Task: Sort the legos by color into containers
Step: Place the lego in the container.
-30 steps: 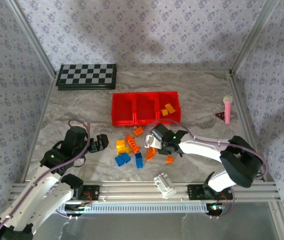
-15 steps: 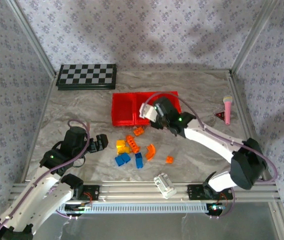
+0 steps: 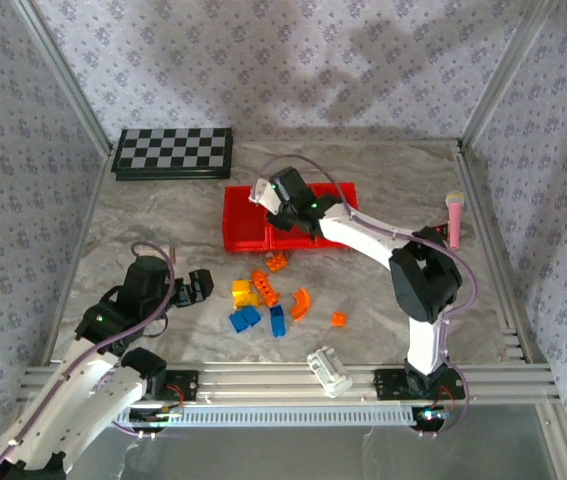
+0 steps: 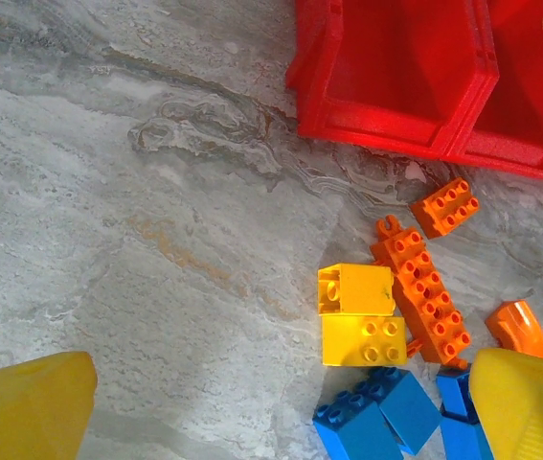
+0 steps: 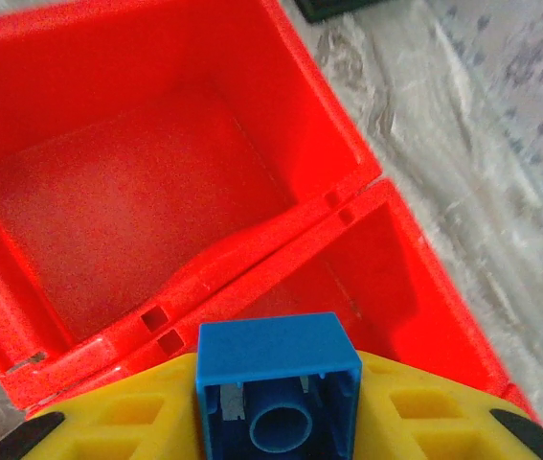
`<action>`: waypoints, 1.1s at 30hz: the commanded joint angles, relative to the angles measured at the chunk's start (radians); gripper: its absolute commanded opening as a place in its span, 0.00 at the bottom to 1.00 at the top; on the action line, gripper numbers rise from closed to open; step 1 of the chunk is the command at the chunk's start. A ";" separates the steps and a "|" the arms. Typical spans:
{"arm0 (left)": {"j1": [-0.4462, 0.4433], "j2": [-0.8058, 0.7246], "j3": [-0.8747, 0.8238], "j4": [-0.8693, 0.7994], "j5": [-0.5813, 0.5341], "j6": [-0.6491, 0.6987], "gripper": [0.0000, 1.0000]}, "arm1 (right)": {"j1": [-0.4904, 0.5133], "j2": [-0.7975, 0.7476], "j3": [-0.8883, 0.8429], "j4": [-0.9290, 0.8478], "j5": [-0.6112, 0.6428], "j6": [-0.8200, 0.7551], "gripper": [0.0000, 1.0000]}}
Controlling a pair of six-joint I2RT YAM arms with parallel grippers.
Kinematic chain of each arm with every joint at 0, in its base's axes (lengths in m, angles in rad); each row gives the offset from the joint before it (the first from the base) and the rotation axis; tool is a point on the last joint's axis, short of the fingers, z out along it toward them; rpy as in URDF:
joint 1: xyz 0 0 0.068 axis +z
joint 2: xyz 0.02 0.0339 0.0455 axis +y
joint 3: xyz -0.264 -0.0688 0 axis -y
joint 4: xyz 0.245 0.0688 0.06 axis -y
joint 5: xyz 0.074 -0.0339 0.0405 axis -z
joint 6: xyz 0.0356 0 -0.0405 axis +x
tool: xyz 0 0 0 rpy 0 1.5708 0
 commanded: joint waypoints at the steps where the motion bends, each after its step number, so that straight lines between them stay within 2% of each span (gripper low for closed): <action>1: -0.006 -0.005 0.010 0.004 -0.009 -0.006 1.00 | -0.034 0.013 0.019 0.034 0.009 0.134 0.40; 8: -0.006 0.005 0.002 0.007 -0.013 -0.008 1.00 | -0.079 0.027 -0.031 0.103 -0.008 0.273 0.45; 15: -0.006 0.000 0.005 0.003 -0.018 -0.010 1.00 | -0.092 0.031 -0.035 0.131 -0.028 0.308 0.47; 20: -0.006 -0.002 0.005 0.003 -0.017 -0.009 1.00 | -0.089 0.000 -0.007 0.059 -0.026 0.350 0.53; 24: -0.006 0.000 0.008 0.004 -0.012 -0.006 1.00 | -0.089 -0.042 0.041 -0.074 -0.021 0.439 0.60; 29: -0.005 -0.001 0.016 -0.002 -0.017 -0.006 1.00 | -0.088 -0.152 0.003 -0.144 -0.021 0.531 0.72; 33: -0.005 0.000 0.025 -0.003 -0.016 0.000 1.00 | -0.100 -0.259 -0.005 -0.265 0.017 0.619 0.78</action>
